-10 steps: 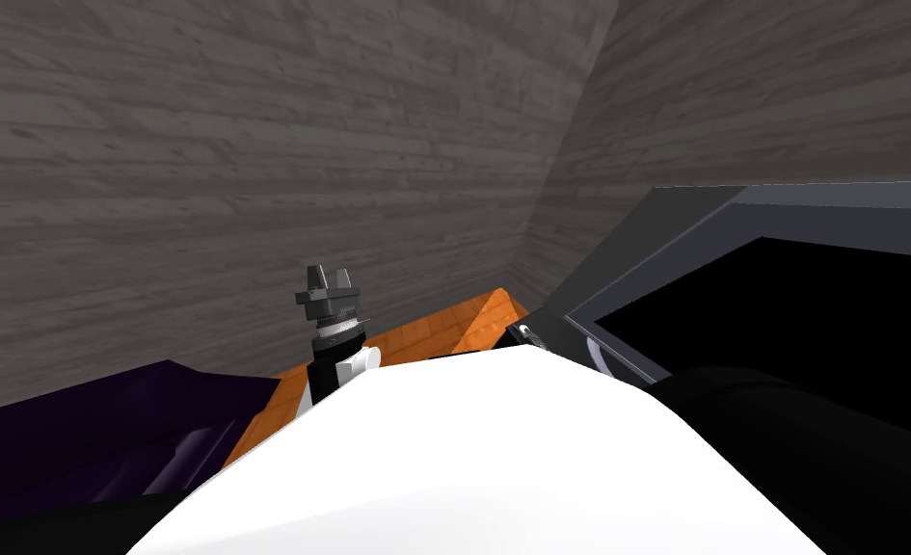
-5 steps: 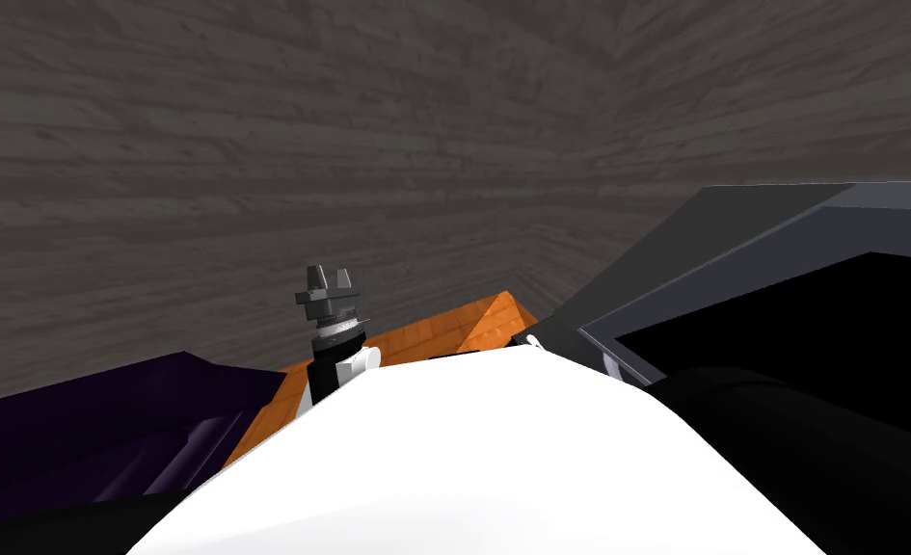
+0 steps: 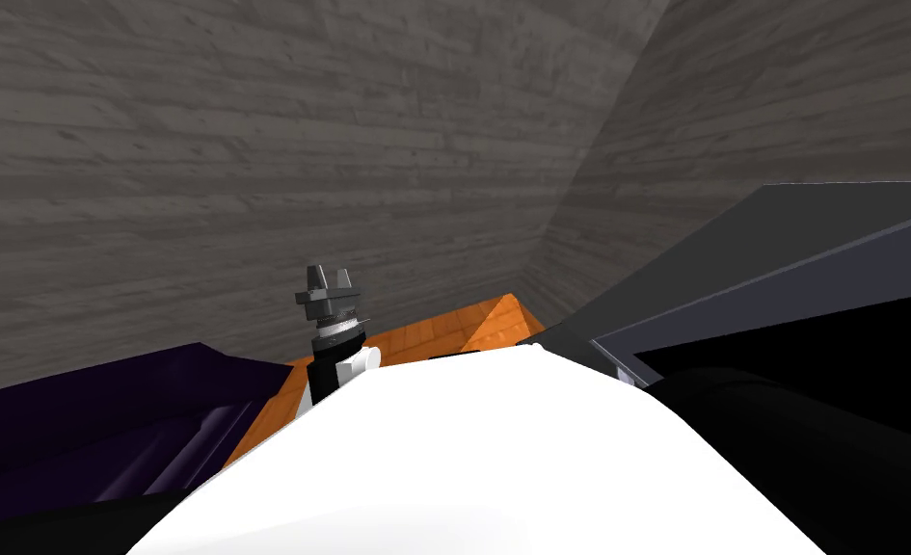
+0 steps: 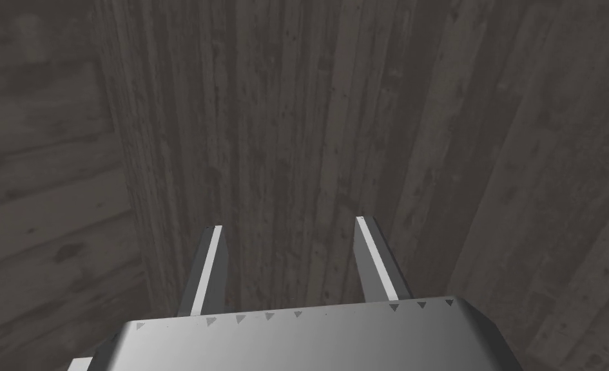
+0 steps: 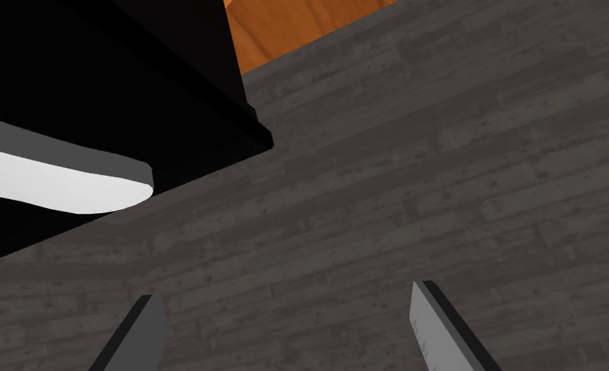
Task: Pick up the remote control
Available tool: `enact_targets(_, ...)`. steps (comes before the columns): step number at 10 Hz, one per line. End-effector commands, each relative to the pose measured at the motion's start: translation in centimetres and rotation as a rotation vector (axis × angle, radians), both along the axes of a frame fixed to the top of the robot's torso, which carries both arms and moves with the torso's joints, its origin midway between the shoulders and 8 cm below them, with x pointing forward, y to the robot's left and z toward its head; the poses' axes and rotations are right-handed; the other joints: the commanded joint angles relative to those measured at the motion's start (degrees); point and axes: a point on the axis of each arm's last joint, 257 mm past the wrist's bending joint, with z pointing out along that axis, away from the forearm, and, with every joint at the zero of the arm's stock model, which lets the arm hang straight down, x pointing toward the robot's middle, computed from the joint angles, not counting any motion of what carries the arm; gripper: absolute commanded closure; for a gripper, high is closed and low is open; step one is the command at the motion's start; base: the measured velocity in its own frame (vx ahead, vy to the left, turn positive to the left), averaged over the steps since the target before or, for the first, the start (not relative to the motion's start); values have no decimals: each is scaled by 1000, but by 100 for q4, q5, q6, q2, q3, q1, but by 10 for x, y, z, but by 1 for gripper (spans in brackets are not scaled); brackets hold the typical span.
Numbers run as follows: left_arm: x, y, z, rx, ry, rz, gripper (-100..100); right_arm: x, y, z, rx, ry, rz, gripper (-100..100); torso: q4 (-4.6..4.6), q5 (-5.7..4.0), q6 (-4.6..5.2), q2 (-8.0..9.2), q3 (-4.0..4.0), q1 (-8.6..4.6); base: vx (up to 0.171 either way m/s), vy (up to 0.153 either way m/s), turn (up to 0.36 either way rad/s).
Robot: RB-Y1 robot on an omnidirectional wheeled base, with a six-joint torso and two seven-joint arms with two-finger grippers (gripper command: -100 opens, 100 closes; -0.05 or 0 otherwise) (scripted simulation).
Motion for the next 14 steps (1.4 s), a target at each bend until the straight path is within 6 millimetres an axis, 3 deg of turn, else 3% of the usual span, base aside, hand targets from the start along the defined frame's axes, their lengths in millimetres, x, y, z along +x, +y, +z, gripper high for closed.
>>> enact_targets(1,0,0,0,0,0,0,0,-5,-4,-7,-10,19,-1,-100,0,0,0,0,0,0,26,-8,-3)
enact_targets(4,0,0,0,0,0,0,0,-92,-25,-39,-107,225,54,-100,-4,0,-3,-19,-10,-4,108,-27,200)
enact_targets(5,0,0,0,0,0,0,0,-96,-28,-40,-111,234,51,-100,-7,-1,-2,-32,-18,-10,103,-48,51)
enact_targets(7,0,0,0,0,0,0,0,-149,-37,-53,-156,356,90,-100,-4,-2,-1,-16,-9,-10,81,-62,151)
enact_targets(8,0,0,0,0,0,0,0,-149,-37,-53,-156,356,90,-100,-3,-3,-3,-16,-9,-17,62,-69,92)
enact_targets(9,0,0,0,0,0,0,0,-196,-42,-60,-184,460,129,-100,-2,-3,1,-9,-6,-14,108,-116,228)
enact_targets(10,0,0,0,0,0,0,0,-196,-42,-60,-184,460,129,-100,-4,-5,-4,-21,-12,-32,90,-116,150)
enact_targets(11,0,0,0,0,0,0,0,-216,-41,-63,-193,504,145,-100,-4,-8,0,-18,-11,-31,66,-90,102)
enact_targets(12,0,0,0,0,0,0,0,-216,-41,-63,-193,504,145,-100,-2,-6,0,-13,-7,-23,44,-57,51)
enact_targets(14,0,0,0,0,0,0,0,-246,-35,-70,-195,574,174,-100,0,-2,0,-3,-2,-9,48,-75,104)
